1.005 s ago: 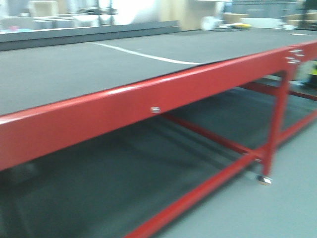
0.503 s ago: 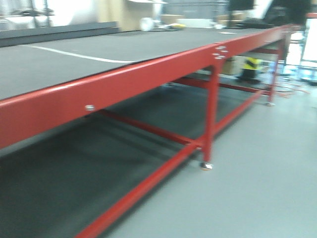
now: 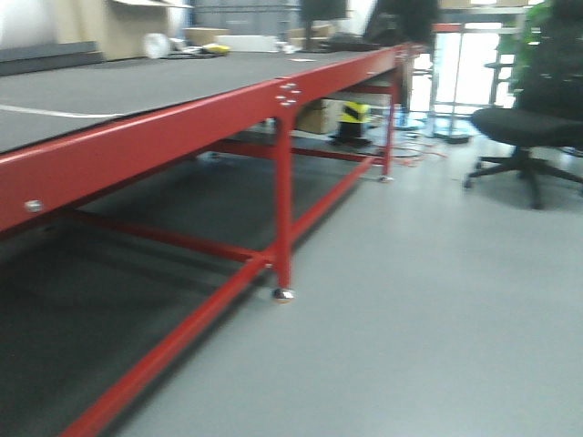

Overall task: Grab PVC pipe and place in blue bin
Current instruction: 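Drive the base away from the table holding both pipes, then drive the base toward the shelf of blue bins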

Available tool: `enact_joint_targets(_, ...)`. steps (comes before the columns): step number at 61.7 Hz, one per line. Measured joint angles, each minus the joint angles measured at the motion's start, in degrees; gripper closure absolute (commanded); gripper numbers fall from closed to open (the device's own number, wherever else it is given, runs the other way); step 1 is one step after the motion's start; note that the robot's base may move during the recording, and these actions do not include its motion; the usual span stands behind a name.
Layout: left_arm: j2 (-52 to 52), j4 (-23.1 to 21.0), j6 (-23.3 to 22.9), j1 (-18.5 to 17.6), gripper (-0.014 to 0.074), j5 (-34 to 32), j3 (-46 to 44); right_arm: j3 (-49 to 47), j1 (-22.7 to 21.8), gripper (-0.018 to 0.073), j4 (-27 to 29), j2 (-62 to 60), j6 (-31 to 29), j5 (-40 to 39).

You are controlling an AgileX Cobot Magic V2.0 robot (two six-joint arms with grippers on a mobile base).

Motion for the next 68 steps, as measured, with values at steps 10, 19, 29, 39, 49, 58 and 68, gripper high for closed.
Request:
enact_joint_targets(10, 0.0, 0.0, 0.0, 0.0, 0.0707, 0.0, 0.0, 0.0, 0.0, 0.0728, 0.0, 0.0, 0.0, 0.0)
enact_joint_targets(19, 0.0, 0.0, 0.0, 0.0, 0.0707, 0.0, 0.0, 0.0, 0.0, 0.0728, 0.0, 0.0, 0.0, 0.0)
enact_joint_targets(29, 0.0, 0.0, 0.0, 0.0, 0.0707, 0.0, 0.0, 0.0, 0.0, 0.0728, 0.0, 0.0, 0.0, 0.0)
enact_joint_targets(39, 0.0, 0.0, 0.0, 0.0, 0.0707, 0.0, 0.0, 0.0, 0.0, 0.0728, 0.0, 0.0, 0.0, 0.0)
enact_joint_targets(49, 0.0, 0.0, 0.0, 0.0, 0.0707, 0.0, 0.0, 0.0, 0.0, 0.0728, 0.0, 0.0, 0.0, 0.0)
enact_joint_targets(58, 0.0, 0.0, 0.0, 0.0, 0.0707, 0.0, 0.0, 0.0, 0.0, 0.0728, 0.0, 0.0, 0.0, 0.0)
enact_joint_targets(68, 0.0, 0.0, 0.0, 0.0, 0.0707, 0.0, 0.0, 0.0, 0.0, 0.0728, 0.0, 0.0, 0.0, 0.0)
